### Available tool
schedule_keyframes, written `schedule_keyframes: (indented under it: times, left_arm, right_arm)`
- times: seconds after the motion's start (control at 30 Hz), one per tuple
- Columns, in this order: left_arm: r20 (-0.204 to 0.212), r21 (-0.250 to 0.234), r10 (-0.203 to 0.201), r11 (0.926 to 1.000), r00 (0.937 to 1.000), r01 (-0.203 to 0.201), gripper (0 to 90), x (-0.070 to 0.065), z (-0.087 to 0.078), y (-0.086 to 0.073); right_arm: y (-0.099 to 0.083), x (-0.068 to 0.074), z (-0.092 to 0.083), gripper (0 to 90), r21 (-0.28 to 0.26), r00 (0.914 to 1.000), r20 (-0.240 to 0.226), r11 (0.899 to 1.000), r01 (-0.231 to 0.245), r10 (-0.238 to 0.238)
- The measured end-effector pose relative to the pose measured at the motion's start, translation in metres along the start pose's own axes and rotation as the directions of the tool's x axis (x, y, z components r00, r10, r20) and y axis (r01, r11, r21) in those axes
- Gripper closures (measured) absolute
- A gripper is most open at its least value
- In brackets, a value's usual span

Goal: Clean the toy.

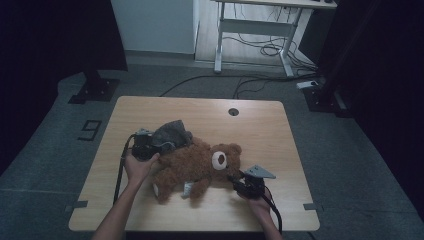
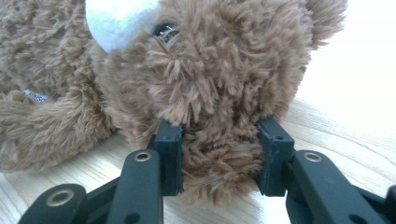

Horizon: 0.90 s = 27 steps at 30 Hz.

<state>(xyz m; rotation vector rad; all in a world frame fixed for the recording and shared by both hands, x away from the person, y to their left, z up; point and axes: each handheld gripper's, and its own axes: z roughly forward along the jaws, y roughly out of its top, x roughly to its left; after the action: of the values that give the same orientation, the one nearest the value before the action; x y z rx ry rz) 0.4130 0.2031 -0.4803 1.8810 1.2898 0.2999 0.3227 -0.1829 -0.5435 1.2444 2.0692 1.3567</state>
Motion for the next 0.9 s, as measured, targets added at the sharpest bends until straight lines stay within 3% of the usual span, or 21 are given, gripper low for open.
schedule_keyframes:
  times: [0.07,0.13,0.23,0.3,0.37,0.43,0.53,0.6,0.67,0.73,0.83,0.9]
  left_arm:
    - [0.004,-0.027,0.010,0.9996,0.9999,-0.010,84.9,-0.006,-0.006,0.005]
    - [0.058,-0.063,0.021,0.9979,0.9981,-0.017,84.9,-0.021,-0.011,0.014]
    - [0.104,-0.085,0.086,0.9934,0.9909,-0.077,84.8,-0.050,-0.011,0.026]
    - [0.138,-0.099,0.138,0.9872,0.9807,-0.125,84.8,-0.074,-0.009,0.034]
    - [0.169,-0.111,0.195,0.9778,0.9661,-0.178,84.8,-0.102,-0.005,0.041]
    - [0.202,-0.115,0.228,0.9714,0.9526,-0.208,84.7,-0.125,0.002,0.046]
    - [0.235,-0.105,0.256,0.9657,0.9376,-0.237,84.3,-0.149,0.017,0.050]
    - [0.227,-0.075,0.284,0.9588,0.9315,-0.274,84.4,-0.161,0.029,0.048]
    - [0.187,-0.029,0.310,0.9504,0.9323,-0.310,84.7,-0.164,0.041,0.041]
    - [0.188,-0.019,0.294,0.9551,0.9372,-0.296,85.3,-0.157,0.043,0.033]
    - [0.153,-0.008,0.288,0.9570,0.9455,-0.290,85.9,-0.140,0.036,0.021]
    - [0.156,-0.020,0.262,0.9648,0.9524,-0.262,86.1,-0.124,0.028,0.012]
  right_arm:
    - [0.000,0.000,0.000,59.9,0.002,1.0000,0.001,1.000,0.001,-0.001]
    - [0.000,-0.001,0.001,59.9,0.005,1.0000,0.004,1.000,0.004,-0.004]
    - [0.000,0.000,0.001,59.8,0.008,1.0000,0.006,1.000,0.006,-0.006]
    - [0.000,0.000,0.001,59.7,0.008,0.9999,0.010,1.000,0.012,-0.012]
    - [0.000,0.000,0.001,59.7,0.008,0.9999,0.009,1.000,0.013,-0.013]
    - [0.000,0.000,0.001,59.7,0.007,0.9999,0.008,1.000,0.012,-0.012]
    - [0.000,-0.001,0.001,59.7,0.007,0.9999,0.006,1.000,0.013,-0.013]
    - [0.000,-0.001,0.000,59.7,0.008,0.9999,0.005,1.000,0.013,-0.013]
    - [0.000,-0.001,0.000,59.6,0.009,0.9999,0.005,1.000,0.012,-0.012]
    - [-0.001,-0.002,0.001,59.7,0.012,0.9999,0.006,1.000,0.010,-0.010]
    - [-0.001,-0.002,0.001,59.7,0.009,1.0000,0.005,1.000,0.008,-0.008]
    - [0.000,-0.002,0.002,59.7,0.010,0.9999,0.010,1.000,0.009,-0.009]
